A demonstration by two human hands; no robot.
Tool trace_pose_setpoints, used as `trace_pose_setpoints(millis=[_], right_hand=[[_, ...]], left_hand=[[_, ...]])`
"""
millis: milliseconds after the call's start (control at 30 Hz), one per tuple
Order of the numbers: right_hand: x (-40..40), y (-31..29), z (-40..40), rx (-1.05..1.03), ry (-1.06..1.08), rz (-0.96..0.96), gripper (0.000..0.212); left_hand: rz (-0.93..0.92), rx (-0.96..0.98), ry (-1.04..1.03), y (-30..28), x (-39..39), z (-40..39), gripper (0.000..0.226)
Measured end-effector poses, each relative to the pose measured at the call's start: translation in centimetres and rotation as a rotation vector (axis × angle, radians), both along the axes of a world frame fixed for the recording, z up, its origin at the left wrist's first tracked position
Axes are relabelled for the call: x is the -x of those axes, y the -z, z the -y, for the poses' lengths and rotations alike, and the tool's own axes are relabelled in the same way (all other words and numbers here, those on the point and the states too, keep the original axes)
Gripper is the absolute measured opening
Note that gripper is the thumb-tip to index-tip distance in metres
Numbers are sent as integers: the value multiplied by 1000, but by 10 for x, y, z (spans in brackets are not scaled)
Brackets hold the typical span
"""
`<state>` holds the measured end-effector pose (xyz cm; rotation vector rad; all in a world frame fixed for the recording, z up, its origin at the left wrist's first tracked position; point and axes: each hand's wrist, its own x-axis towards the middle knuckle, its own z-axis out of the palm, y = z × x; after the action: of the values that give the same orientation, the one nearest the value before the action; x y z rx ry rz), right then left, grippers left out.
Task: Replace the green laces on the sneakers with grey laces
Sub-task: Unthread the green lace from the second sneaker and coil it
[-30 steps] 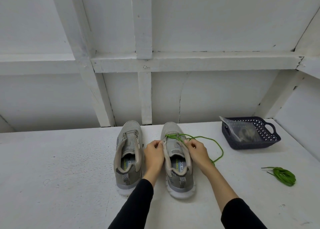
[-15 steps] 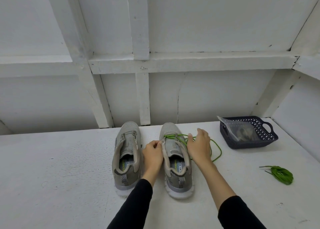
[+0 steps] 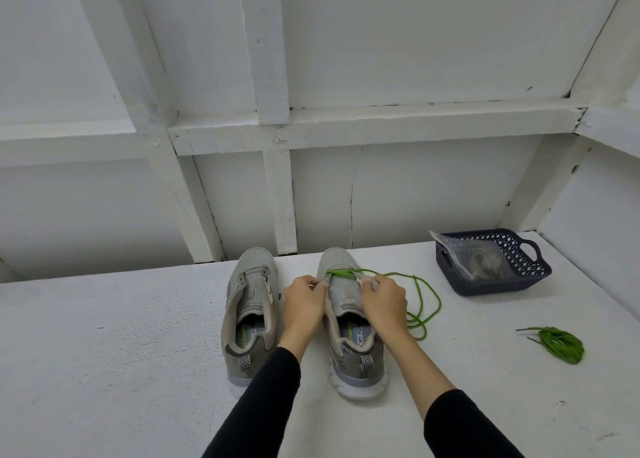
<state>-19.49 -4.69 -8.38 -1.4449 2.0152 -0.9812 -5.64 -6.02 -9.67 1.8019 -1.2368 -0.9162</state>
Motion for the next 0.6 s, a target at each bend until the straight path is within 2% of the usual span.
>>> trace_pose_setpoints(millis=[200, 367, 433, 500, 600], right_hand=[[7, 3, 4, -98, 182, 331, 44], [4, 0, -1, -33, 44, 186, 45], [2, -2, -1, -1, -28, 121, 45], [-1, -1, -5, 37, -57, 75, 37], [-3, 1, -8, 59, -16, 82, 25]], left_hand=[[239, -37, 42, -14, -6, 4, 16], [427, -50, 95, -22, -4, 10, 24], [486, 49, 160, -23, -2, 13, 32], [511, 153, 266, -25, 3, 16, 39], [599, 224, 401, -28, 13, 25, 35]])
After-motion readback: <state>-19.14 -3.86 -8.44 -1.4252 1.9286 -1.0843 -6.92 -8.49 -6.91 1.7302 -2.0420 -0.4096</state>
